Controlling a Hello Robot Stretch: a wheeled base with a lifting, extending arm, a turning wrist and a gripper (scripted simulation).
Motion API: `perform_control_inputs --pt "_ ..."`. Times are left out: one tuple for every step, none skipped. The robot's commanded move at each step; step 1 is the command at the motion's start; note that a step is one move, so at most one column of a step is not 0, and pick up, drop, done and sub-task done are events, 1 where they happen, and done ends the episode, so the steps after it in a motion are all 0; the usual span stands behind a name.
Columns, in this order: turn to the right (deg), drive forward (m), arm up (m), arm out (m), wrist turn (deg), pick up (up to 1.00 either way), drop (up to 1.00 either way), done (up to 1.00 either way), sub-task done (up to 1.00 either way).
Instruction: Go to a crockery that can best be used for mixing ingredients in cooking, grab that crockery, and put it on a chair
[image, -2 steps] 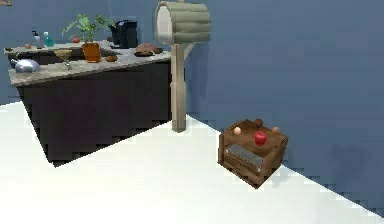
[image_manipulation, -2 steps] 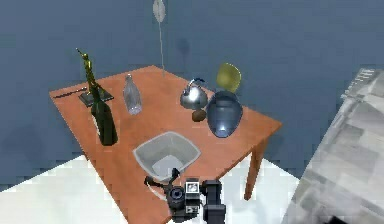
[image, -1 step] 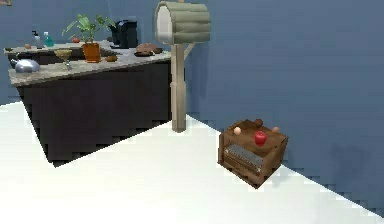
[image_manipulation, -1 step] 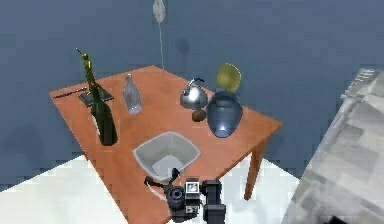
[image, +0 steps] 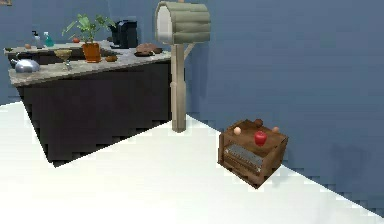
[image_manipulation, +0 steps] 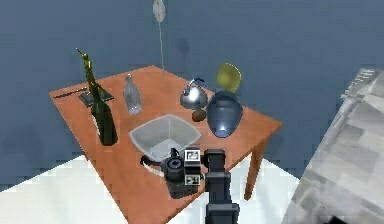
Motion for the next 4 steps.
perform_control_inputs --pt "0.0 0.00 0.16 0.00 0.0 0.00 0.00 0.00 0.00" --pt "0.0 0.00 0.00 0.00 -45.0 0.00 0.00 0.00 0.00" --pt "0.0 0.00 0.00 0.00 -45.0 0.00 0.00 0.00 0.00" --pt "0.0 0.00 0.00 0.00 -18.0 0.00 0.00 0.00 0.00"
